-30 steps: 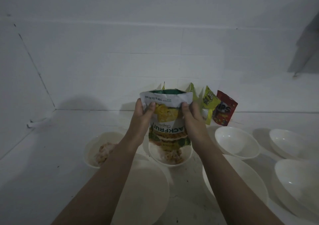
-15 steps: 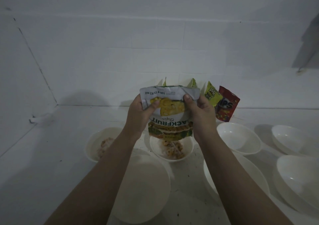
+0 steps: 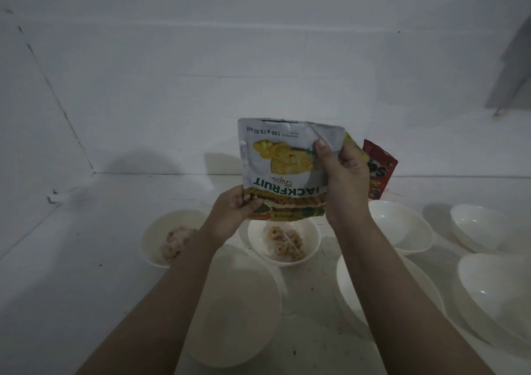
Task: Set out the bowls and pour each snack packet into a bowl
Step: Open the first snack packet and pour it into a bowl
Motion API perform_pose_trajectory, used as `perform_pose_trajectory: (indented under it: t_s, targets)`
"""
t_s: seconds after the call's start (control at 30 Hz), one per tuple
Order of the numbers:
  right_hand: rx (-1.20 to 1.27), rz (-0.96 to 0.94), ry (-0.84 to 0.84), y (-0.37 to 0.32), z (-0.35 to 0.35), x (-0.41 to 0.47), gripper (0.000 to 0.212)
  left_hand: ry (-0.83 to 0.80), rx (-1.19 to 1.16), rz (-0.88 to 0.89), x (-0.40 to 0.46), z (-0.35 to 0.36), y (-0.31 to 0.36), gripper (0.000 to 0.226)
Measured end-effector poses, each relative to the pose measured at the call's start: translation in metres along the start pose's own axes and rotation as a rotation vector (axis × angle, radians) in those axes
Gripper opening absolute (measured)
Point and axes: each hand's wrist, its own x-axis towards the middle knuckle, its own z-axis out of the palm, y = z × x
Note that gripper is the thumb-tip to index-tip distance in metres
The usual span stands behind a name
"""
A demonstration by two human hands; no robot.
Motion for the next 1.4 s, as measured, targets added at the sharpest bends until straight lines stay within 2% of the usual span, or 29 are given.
perform_pose_trajectory:
  t_s: [0.2,0.33,0.47,0.53,0.67,0.8,0.97,1.07,1.2,1.3,1.4]
  targets:
    - [-0.059,0.008,-0.035,0.005,-0.002,-0.001,0.026,0.029,-0.028,0.024,-0.001,-0.002,0.015,0.027]
    - [-0.18,0.045,-0.14,0.007,-0.005,-0.004,0.027,0.109,-0.105,0.016,-0.001,-0.004,0.02,0.025]
    - [-0.446,0.22,-0.262,0.024,-0.02,-0.012,0.044,0.152,-0.282,0.001,-0.008,-0.008,0.017,0.023]
    - [-0.532,0.253,-0.253,0.035,-0.029,-0.023,0.037,0.143,-0.335,-0.014,-0.012,-0.008,0.018,0.024]
    - [-0.384,0.269,-0.071,0.026,-0.04,-0.053,0.017,0.083,-0.365,-0.05,-0.02,0.001,0.024,0.022]
    - [-0.292,0.124,0.144,0.004,-0.054,-0.095,0.007,-0.028,-0.335,-0.022,-0.029,0.029,0.035,0.017]
    - [-0.392,-0.08,0.412,-0.035,-0.086,-0.153,0.015,-0.187,-0.29,-0.011,-0.052,0.098,0.034,0.024]
    - [-0.427,-0.177,0.56,-0.067,-0.113,-0.192,0.016,-0.286,-0.298,0.019,-0.077,0.153,0.033,0.014]
    - [-0.518,-0.3,0.745,-0.106,-0.157,-0.246,0.016,-0.469,-0.264,0.068,-0.12,0.231,0.035,0.013]
    - [-0.606,-0.326,0.897,-0.132,-0.194,-0.288,0.026,-0.616,-0.269,0.063,-0.156,0.292,0.033,0.005]
    - [-0.645,-0.305,1.053,-0.148,-0.24,-0.329,0.026,-0.723,-0.241,0.055,-0.191,0.35,0.023,0.001]
